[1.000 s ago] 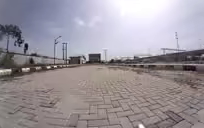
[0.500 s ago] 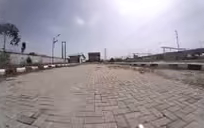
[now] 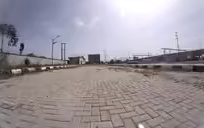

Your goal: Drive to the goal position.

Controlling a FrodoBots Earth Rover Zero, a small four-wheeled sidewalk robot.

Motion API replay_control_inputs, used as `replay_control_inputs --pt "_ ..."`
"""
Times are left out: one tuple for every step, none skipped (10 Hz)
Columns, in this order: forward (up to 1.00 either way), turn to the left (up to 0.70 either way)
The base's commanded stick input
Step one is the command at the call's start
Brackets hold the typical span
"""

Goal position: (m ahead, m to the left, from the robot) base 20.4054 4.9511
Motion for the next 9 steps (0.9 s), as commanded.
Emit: replay_control_inputs --pt "1.00 0.00" --pt "1.00 0.00" --pt "1.00 0.00" --pt "1.00 0.00" --pt "1.00 0.00" --pt "1.00 0.00" --pt "1.00 0.00" --pt "1.00 0.00" --pt "1.00 0.00"
